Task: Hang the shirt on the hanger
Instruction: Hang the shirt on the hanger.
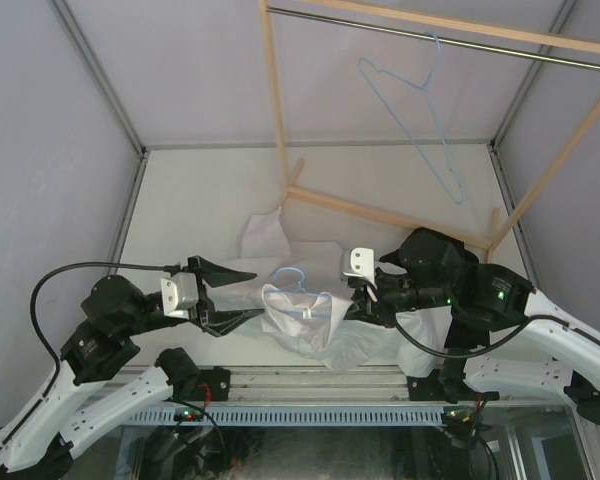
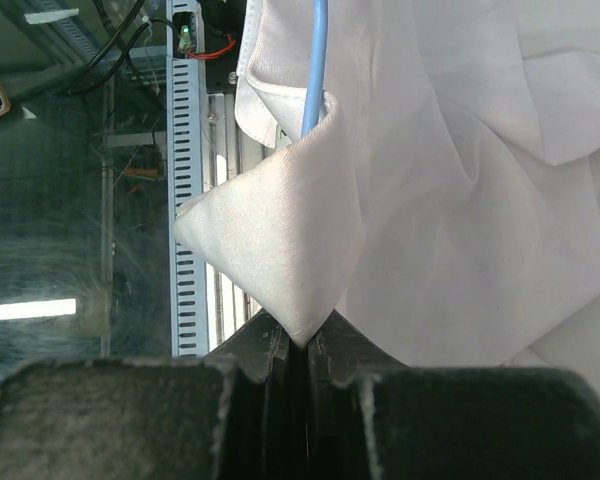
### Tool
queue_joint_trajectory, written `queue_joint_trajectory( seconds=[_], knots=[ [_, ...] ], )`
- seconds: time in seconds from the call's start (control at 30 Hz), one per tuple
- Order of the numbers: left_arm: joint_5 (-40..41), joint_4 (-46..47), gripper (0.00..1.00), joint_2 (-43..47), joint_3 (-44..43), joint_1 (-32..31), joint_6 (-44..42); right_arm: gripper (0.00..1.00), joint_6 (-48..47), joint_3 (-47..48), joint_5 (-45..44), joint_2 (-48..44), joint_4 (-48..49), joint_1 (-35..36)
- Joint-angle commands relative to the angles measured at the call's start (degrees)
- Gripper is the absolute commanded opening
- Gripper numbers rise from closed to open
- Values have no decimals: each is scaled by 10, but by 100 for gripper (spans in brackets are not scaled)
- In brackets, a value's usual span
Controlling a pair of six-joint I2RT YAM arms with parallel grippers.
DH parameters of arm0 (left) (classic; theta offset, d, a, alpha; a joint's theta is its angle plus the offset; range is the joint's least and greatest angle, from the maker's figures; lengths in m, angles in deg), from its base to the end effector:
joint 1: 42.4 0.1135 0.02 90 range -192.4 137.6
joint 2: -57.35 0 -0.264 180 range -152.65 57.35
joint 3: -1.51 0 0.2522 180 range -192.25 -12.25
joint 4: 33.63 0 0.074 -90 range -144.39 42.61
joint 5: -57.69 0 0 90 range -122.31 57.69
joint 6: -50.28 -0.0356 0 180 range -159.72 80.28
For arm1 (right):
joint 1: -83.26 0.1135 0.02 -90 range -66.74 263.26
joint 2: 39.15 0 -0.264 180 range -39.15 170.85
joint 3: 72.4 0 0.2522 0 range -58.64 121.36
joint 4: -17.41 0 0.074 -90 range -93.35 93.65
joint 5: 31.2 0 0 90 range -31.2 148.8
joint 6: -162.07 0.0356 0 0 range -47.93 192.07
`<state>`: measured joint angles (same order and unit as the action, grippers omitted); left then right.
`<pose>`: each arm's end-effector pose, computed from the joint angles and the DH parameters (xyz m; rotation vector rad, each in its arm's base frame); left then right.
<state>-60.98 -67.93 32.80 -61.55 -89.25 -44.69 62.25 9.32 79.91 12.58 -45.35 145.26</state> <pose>0.0437 -0.0716 0.3879 1.0451 1.1901 -0.9519 0.0662 0.1518 0.3888 -1.4936 1.6756 0.9095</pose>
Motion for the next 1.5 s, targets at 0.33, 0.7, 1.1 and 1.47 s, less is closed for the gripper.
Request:
queue_joint_trajectory(
  seconds=[0.33, 0.7, 1.1, 1.47],
  knots=[
    [-57, 37, 60, -24, 21, 1, 4, 0, -9, 5, 43, -10, 39, 7],
    [-75, 43, 29, -8, 34, 1, 3, 0, -12, 4, 40, -7, 34, 9],
    [-62, 43, 6, 6, 38, 1, 7, 0, -10, -5, 22, -12, 35, 9],
    [-17, 45, 0, 17, 37, 1, 13, 0, -5, -19, 0, -20, 41, 9]
  ],
)
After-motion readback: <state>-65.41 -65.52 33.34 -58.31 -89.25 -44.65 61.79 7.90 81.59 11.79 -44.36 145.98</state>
